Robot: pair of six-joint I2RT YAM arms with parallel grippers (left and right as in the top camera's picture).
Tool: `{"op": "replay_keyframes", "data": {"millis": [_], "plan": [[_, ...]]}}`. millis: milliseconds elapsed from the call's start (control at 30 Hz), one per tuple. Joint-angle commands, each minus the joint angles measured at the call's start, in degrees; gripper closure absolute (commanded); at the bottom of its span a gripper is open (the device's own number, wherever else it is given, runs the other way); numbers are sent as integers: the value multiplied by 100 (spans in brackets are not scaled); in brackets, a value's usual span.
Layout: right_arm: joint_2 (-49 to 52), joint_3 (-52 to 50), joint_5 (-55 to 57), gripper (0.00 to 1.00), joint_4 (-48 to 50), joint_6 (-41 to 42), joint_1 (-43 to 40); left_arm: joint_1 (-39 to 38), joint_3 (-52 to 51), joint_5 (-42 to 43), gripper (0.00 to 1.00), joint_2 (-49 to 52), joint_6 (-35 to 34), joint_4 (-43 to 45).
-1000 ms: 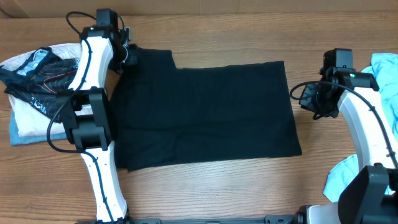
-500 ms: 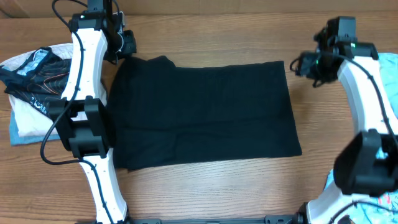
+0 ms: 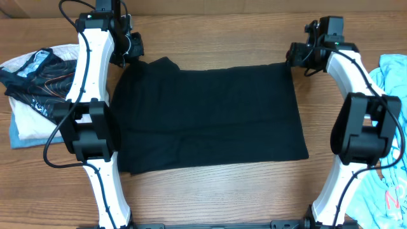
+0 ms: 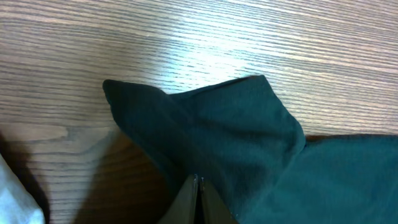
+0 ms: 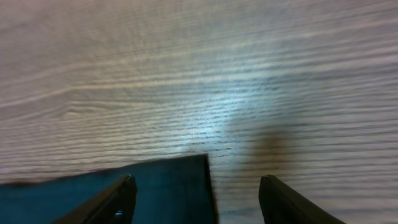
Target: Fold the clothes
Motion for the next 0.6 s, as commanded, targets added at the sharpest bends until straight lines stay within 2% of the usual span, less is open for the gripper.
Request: {"op": "replay_keyframes", "data": {"millis": [0,267,367,500,567], "plan": [[286,138,-195,33,90,-48,-15,-15,118,-74,96,-166,-103,0],[634,136,-409,33,162,-50,26,-15,118,-79,96,-166,-142,0],[636,136,-431,45,164,-48,83,-15,118,-79,96,-166,-142,0],[636,136,-426,73,116,-48,149,-15,118,-79,96,-166,-140,-2],[636,136,-424,83,118,-15,157,-15,118,-79,96,-166,-140,-2]]}}
